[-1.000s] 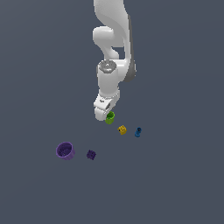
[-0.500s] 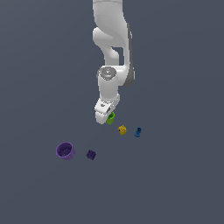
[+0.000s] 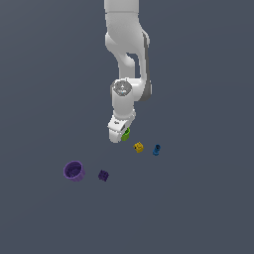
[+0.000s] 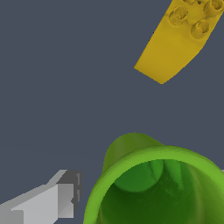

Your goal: Pick up a designated object from a clutter of objects.

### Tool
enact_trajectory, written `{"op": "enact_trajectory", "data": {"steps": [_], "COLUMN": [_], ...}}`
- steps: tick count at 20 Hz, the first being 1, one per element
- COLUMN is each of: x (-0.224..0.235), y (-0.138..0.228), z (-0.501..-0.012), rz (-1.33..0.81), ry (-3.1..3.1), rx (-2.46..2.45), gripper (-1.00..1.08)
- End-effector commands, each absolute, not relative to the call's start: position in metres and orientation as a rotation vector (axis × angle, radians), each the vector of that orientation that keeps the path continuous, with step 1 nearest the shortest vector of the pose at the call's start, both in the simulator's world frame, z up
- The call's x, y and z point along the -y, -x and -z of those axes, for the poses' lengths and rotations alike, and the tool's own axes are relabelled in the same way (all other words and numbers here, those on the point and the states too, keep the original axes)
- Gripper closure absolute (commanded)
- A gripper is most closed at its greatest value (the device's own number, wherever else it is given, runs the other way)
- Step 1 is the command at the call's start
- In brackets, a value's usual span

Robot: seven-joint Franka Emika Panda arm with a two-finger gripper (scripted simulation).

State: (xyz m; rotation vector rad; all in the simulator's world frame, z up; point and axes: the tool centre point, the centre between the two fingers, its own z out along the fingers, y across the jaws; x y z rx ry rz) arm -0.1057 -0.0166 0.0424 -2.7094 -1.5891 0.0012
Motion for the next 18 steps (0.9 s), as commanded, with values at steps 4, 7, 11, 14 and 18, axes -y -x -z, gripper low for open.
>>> {"op": "enact_trajectory", "data": {"steps": [4,7,11,14,18], "x": [0.0167,0.0167,0.0167,0.0163,0.0123], "y": [0.1051,0.1051,0.1051,0.1052,0.1049], "z": [-0.0426,-0.0426,-0.0426,-0.0434,-0.05], "rz": [0.0,0.0,0.0,0.0,-0.001], "ry": [2.71,2.71,2.71,2.71,2.71], "rx": [1.589,1.589,1.589,1.589,1.589], "gripper": [1.08,1.08,1.08,1.08,1.08]}}
